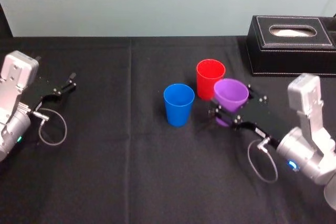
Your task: Stack the three plastic cups sequentially using one hand.
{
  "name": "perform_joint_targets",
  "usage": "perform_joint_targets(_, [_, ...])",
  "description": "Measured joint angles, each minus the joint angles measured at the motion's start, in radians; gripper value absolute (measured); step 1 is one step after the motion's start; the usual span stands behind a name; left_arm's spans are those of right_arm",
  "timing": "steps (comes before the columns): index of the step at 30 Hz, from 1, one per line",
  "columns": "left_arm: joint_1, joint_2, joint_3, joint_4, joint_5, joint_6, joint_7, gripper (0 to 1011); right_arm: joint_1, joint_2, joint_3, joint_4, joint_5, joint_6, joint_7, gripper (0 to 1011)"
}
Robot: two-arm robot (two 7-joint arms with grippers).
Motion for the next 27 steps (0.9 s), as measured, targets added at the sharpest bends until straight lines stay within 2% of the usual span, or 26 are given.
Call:
perform_joint_targets(6, [0.000, 0.000, 0.000, 0.000, 0.000, 0.000, 0.000, 1005, 0.029, -0.008, 0.018, -0.023, -0.005, 0.037, 0.002, 744])
perform_joint_targets(11, [0.000, 0.000, 0.000, 0.000, 0.000, 0.000, 0.000, 1005, 0.083, -0.028, 0.031, -0.021, -0.005, 0.085, 0.009, 744])
perform_joint_targets(19, [0.000, 0.000, 0.000, 0.000, 0.000, 0.000, 0.000, 1005, 0.175, -0.076, 0.025, 0.037, 0.005, 0.105, 0.018, 746])
perform_joint_targets(27, [0.000, 0.000, 0.000, 0.000, 0.000, 0.000, 0.000, 1005, 0.254, -0.121, 0.001, 0.134, -0.019, 0.085, 0.017, 746])
